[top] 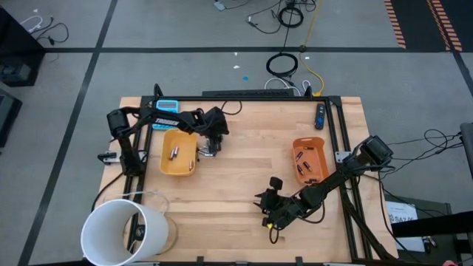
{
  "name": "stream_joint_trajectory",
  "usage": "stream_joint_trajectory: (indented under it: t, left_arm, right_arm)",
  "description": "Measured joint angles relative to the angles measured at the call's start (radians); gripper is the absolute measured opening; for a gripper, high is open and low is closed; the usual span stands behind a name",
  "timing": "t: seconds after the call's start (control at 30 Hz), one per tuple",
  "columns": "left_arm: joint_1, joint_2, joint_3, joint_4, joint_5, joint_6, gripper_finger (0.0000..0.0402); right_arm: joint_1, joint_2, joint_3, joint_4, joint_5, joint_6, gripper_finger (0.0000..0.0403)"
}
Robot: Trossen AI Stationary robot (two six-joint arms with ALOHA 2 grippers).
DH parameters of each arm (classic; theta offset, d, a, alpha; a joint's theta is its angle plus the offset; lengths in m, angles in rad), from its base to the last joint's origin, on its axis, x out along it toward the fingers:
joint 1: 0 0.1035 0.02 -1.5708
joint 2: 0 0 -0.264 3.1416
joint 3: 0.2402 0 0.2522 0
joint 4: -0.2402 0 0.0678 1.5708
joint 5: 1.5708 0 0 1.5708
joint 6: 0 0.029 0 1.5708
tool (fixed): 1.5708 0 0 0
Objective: Sort batteries
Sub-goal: Put the silver battery into the yellow bin
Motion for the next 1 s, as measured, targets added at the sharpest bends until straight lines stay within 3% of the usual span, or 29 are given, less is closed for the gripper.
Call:
stream_joint_trajectory:
  t: [0.3,0.57,0.73,0.87,1.0]
  left_arm:
    - [-0.006,0.008,0.008,-0.040,0.012,-0.002,0.0021]
    - [-0.051,-0.016,0.027,-0.069,-0.058,-0.009,0.0021]
    - [-0.103,-0.129,0.052,-0.096,-0.096,-0.024,0.0021]
    - [-0.132,-0.226,0.062,-0.210,-0.106,-0.141,0.0021]
    - [-0.172,-0.329,0.064,-0.363,-0.050,-0.290,0.0021]
  right_arm:
    - [0.000,0.000,0.000,0.000,0.000,-0.002,0.0115]
    - [0.000,0.000,0.000,-0.004,-0.003,0.000,0.0115]
    - [0.000,0.000,0.000,-0.013,-0.003,0.000,0.0115]
    - [0.000,0.000,0.000,-0.032,-0.003,0.000,0.0115]
    - [0.000,0.000,-0.001,-0.067,-0.003,0.000,0.0115]
